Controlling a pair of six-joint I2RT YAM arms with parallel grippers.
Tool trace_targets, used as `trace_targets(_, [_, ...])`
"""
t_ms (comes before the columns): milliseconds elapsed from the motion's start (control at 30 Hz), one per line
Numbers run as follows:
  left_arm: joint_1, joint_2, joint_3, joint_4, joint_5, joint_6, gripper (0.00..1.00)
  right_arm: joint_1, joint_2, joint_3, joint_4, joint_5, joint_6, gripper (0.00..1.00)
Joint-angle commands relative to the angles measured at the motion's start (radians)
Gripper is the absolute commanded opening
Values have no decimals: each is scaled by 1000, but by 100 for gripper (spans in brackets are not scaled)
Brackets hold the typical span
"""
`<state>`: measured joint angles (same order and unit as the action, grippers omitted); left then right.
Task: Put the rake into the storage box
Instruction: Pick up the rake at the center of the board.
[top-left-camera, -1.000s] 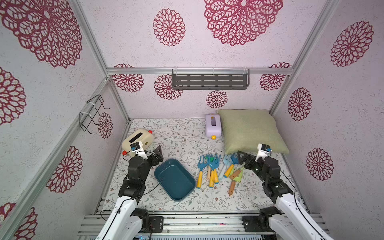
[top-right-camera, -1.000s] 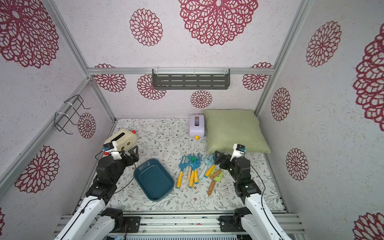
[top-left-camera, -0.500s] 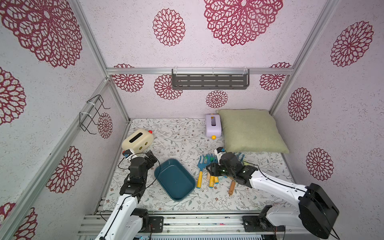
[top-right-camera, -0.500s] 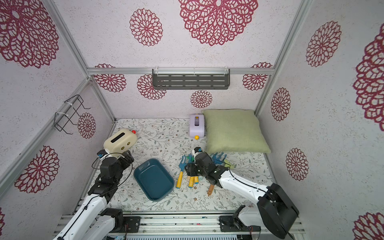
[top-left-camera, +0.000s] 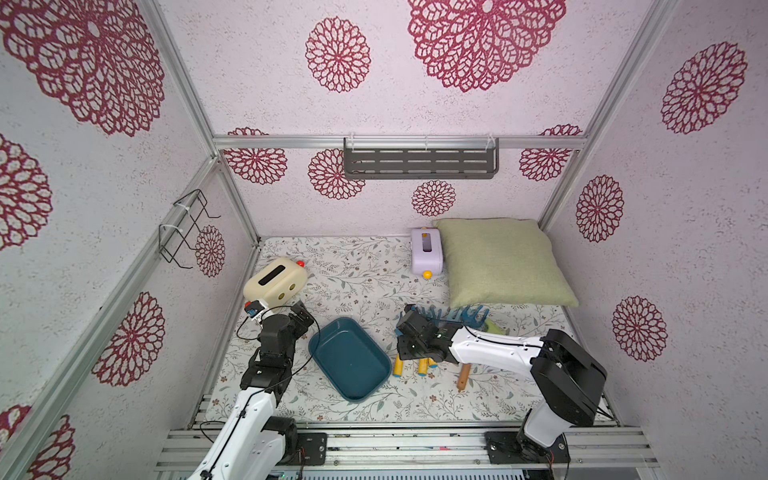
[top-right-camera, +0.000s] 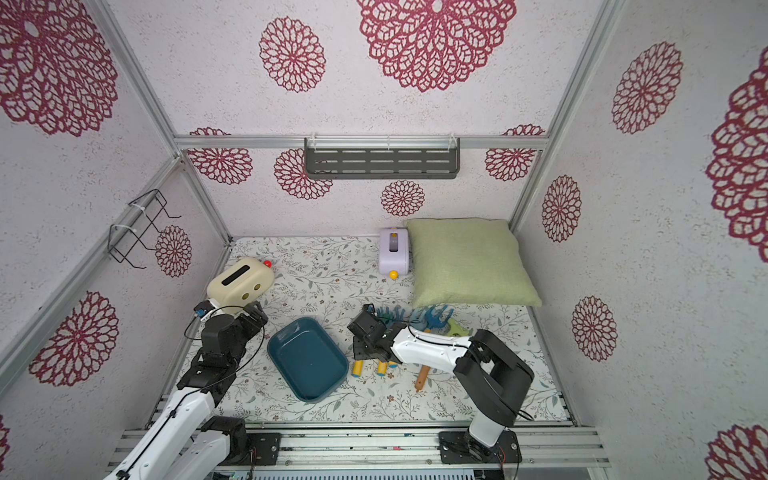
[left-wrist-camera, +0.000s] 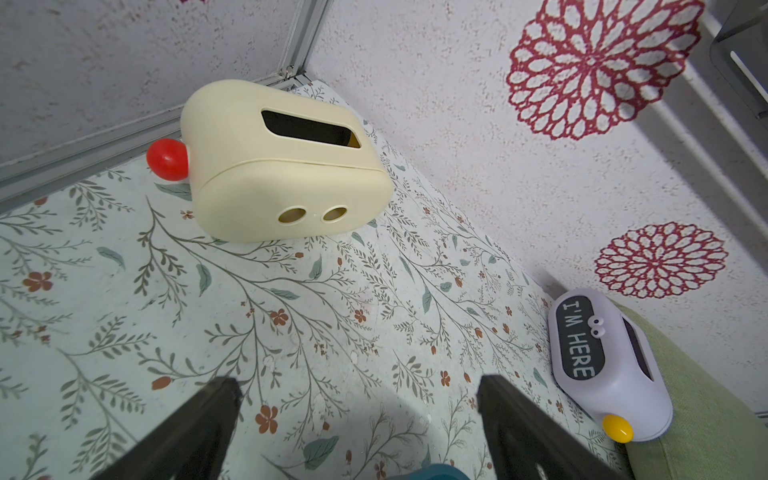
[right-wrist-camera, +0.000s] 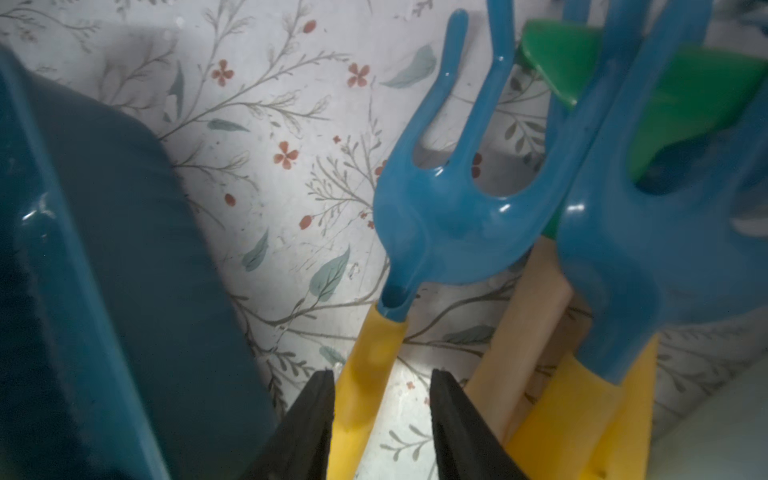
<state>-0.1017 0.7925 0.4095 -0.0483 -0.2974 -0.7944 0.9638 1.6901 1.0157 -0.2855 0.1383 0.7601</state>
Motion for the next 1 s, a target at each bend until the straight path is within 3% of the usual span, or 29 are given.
trace_targets(0, [8, -5, -9, 20, 6, -2, 97, 11, 50, 63, -80, 59, 46, 42])
trace_targets(100, [10, -8, -9, 19, 10, -3, 97, 23, 107, 96, -91, 57, 57, 42])
trace_targets(333, [11, -9, -11, 22, 14, -6, 97, 28, 155, 123, -111, 86, 86, 30])
trace_targets(533, [11, -8, -12, 25, 14, -8, 97, 28, 98, 142, -132, 140, 77, 17])
trace_targets(700, [13, -9, -14, 25, 11, -11, 97, 27, -2, 164, -135, 158, 2, 16])
trace_targets(800, [15, -10, -15, 24, 8, -15, 97, 29, -49, 192, -125, 97, -72, 16])
trace_targets(967, [17, -23, -21, 18, -4, -22, 97, 41, -52, 257, -83, -144, -178, 15])
